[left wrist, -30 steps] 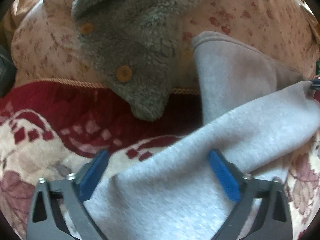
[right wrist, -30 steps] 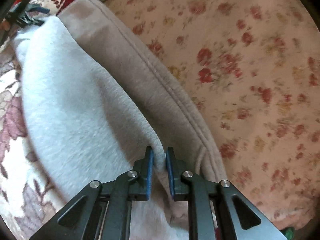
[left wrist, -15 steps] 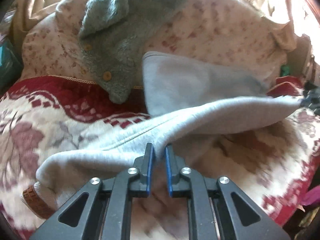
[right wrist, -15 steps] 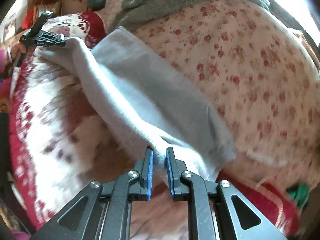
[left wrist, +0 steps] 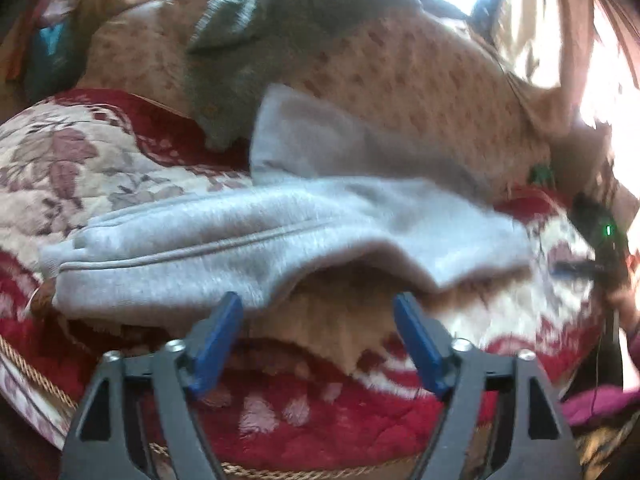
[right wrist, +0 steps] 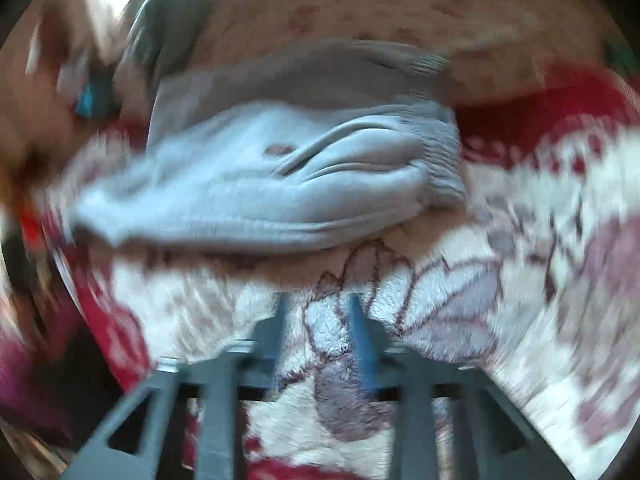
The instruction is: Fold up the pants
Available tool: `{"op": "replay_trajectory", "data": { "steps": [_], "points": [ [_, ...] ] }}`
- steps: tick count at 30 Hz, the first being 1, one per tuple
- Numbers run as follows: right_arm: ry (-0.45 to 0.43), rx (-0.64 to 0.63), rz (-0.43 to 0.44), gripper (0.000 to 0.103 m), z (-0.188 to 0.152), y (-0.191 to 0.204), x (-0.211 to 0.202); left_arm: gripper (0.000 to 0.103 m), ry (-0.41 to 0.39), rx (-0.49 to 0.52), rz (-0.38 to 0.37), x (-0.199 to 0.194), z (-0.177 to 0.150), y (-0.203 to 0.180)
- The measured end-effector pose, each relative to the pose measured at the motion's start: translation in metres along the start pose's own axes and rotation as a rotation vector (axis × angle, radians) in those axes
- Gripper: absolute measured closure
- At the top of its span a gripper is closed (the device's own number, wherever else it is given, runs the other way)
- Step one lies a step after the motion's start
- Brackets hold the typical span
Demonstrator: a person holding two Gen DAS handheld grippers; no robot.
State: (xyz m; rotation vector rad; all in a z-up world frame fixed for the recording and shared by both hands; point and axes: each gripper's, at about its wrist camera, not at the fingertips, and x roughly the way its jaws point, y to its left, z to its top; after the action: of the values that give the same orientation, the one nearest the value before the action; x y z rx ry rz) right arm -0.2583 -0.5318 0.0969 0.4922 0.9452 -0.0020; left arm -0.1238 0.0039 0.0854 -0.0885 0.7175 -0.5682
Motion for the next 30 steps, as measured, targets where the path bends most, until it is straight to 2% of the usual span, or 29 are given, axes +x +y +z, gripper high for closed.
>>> {"op": "replay_trajectory", "data": {
  "steps": [1,5,9,11,16,17,18,21,23,25,27,30],
  "points": [
    [-0.019,0.065,0.038,0.01,-0.001,-0.007,-0.001,0.017,-0.013,-0.019,0.003,-0.001,0.0,-0.001],
    [-0.106,0.27,0.18,0.01,0.012,-0.026,0.009,0.014,-0.017,-0.073,0.01,0.008,0.008,-0.004],
    [-0.132,0.472,0.248,0.01,0.029,-0.053,0.038,0.013,0.006,-0.178,0.02,0.029,0.015,-0.003],
    [-0.141,0.521,0.254,0.009,0.036,-0.059,0.052,0.012,0.003,-0.239,0.031,0.036,0.015,0.001],
    [-0.195,0.483,0.214,0.012,0.059,-0.053,0.07,0.004,-0.047,-0.367,0.055,0.056,0.016,0.008],
    [-0.2,0.483,0.205,0.024,0.06,-0.054,0.072,0.004,-0.05,-0.386,0.064,0.059,0.017,0.009],
    [-0.204,0.486,0.2,0.053,0.064,-0.057,0.078,0.004,-0.053,-0.424,0.076,0.065,0.017,0.012],
    [-0.237,0.507,0.206,0.081,0.062,-0.06,0.08,0.004,-0.059,-0.487,0.082,0.074,0.019,0.018],
    [-0.268,0.459,0.207,0.084,0.058,-0.054,0.064,0.004,-0.059,-0.498,0.066,0.075,0.02,0.019],
    [-0.272,0.395,0.196,0.085,0.057,-0.043,0.049,0.009,-0.045,-0.485,0.046,0.073,0.02,0.017],
    [-0.268,0.353,0.195,0.085,0.052,-0.036,0.032,0.028,-0.026,-0.467,0.049,0.068,0.018,0.016],
    [-0.274,0.311,0.193,0.086,0.037,-0.028,0.002,0.039,-0.014,-0.463,0.009,0.056,0.008,0.021]
  ]
}}
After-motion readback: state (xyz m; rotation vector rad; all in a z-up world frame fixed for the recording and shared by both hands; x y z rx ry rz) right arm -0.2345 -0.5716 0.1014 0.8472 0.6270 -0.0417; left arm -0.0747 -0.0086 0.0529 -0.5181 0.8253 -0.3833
